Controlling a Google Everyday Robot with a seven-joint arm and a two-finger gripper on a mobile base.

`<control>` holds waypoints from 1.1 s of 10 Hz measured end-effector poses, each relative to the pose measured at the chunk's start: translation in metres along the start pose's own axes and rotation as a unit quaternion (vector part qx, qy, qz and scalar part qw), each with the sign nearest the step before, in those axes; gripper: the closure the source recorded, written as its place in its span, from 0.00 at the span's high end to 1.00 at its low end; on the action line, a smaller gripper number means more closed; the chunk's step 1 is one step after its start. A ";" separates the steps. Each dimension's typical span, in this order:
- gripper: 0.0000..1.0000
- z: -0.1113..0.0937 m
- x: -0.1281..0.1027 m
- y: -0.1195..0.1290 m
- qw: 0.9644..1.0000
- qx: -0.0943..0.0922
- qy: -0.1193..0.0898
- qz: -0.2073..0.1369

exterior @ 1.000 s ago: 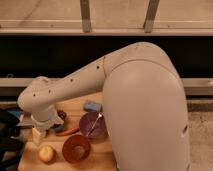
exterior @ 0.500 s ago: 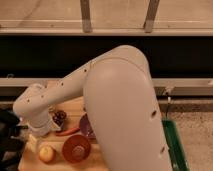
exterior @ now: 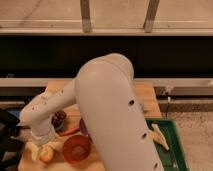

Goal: Place apple in red bowl

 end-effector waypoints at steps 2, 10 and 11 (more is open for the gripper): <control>0.80 0.008 0.002 0.002 1.000 -0.011 0.001 0.003; 0.54 0.035 -0.013 0.010 1.000 -0.025 0.008 0.014; 0.45 0.034 -0.012 0.008 1.000 -0.024 0.008 0.019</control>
